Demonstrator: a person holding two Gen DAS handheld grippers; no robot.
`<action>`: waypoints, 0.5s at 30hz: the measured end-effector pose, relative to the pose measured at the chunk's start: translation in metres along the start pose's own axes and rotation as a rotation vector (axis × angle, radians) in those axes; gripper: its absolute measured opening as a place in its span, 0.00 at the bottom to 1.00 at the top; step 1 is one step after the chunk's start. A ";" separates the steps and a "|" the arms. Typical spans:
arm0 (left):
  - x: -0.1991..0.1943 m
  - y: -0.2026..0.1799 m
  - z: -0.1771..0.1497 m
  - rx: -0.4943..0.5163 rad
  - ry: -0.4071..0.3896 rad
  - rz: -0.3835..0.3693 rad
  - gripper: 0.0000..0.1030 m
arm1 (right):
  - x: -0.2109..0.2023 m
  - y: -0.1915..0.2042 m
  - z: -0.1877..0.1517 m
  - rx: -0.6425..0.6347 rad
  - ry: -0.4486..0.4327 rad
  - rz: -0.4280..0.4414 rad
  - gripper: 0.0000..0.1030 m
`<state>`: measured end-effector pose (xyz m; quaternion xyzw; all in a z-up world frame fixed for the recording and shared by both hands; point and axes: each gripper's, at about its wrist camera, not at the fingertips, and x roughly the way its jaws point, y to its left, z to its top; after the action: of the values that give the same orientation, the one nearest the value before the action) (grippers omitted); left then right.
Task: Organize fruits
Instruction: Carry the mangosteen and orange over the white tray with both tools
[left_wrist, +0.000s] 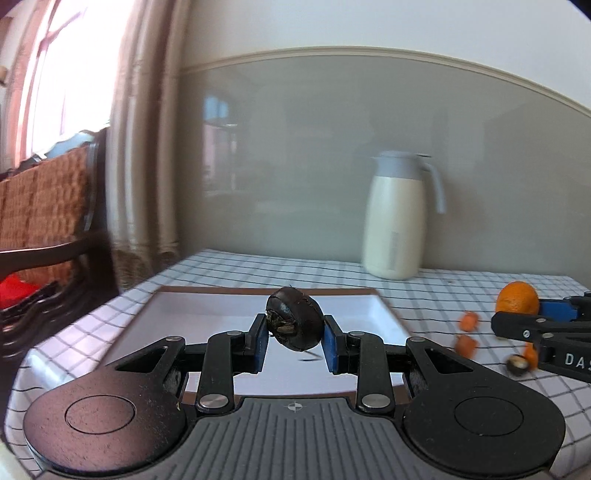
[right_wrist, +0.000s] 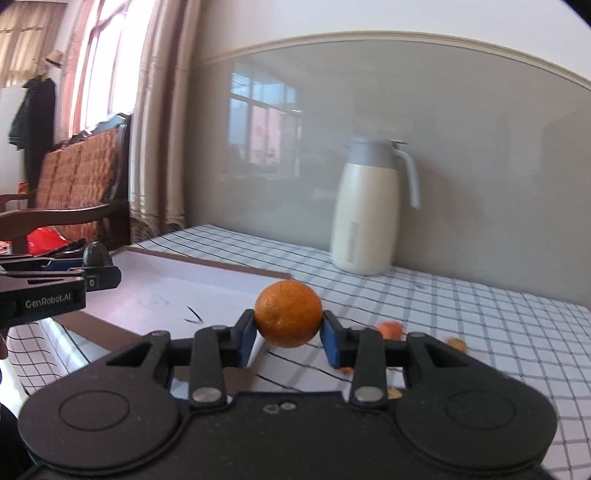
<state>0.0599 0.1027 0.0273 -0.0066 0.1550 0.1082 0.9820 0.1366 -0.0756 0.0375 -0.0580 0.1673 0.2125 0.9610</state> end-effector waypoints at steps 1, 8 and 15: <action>0.002 0.006 0.001 -0.012 0.003 0.011 0.30 | 0.004 0.003 0.003 0.000 -0.005 0.010 0.28; 0.016 0.036 0.001 -0.040 0.007 0.094 0.30 | 0.033 0.018 0.015 -0.001 -0.008 0.054 0.28; 0.031 0.058 -0.001 -0.064 0.016 0.161 0.30 | 0.050 0.025 0.017 -0.003 0.003 0.082 0.28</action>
<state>0.0755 0.1653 0.0181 -0.0264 0.1594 0.1917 0.9681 0.1741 -0.0306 0.0353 -0.0529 0.1705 0.2521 0.9511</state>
